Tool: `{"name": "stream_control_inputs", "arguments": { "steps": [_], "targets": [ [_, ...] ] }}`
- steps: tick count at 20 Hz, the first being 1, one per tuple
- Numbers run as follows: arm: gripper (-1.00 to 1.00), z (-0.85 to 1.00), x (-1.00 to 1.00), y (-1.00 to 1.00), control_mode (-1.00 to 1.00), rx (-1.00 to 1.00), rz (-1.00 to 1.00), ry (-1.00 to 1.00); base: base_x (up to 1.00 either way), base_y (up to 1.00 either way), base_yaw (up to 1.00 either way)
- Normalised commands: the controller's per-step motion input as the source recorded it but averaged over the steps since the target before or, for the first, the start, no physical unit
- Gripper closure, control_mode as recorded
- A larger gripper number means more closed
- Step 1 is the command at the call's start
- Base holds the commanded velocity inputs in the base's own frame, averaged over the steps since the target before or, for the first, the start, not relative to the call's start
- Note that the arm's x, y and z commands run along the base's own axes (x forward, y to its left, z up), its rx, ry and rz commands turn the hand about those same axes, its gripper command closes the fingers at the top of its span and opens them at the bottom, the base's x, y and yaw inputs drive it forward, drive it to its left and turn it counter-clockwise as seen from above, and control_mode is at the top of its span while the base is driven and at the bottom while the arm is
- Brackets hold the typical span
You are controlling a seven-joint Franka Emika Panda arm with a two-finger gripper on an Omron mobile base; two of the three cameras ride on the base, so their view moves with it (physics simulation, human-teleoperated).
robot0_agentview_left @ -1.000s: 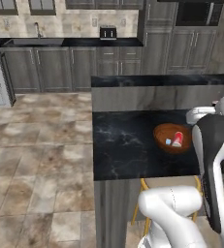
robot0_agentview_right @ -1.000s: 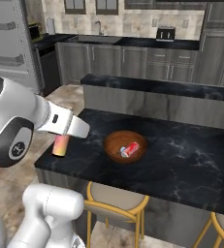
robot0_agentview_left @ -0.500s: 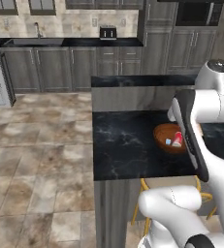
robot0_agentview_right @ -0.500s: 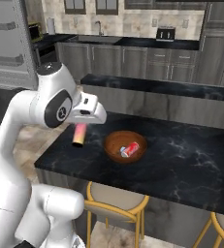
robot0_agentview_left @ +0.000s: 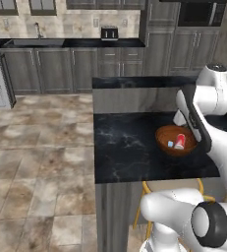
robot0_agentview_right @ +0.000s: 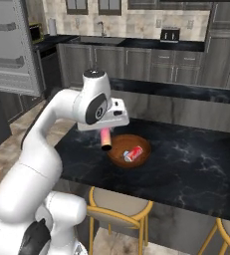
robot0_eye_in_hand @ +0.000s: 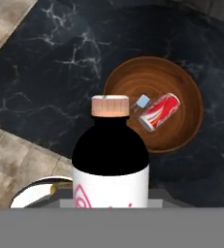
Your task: Open the fridge, grab two sodas, and place both sodas inside the bowl with ice on the dining counter.
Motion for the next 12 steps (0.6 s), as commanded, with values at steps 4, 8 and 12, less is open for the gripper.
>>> {"name": "stream_control_inputs", "arguments": {
  "steps": [4, 8, 12],
  "targets": [
    [1.00, -0.44, 0.45, -0.46, -1.00, 0.00, 0.30, 0.00, 0.00, 0.00, 0.00],
    [1.00, -0.48, 0.49, -0.31, -1.00, 0.00, 0.29, 0.01, 0.00, 0.00, 0.00],
    [1.00, -0.50, 0.44, -0.05, -1.00, -0.04, 0.24, 0.05, 0.00, 0.00, 0.00]
  ]
}}
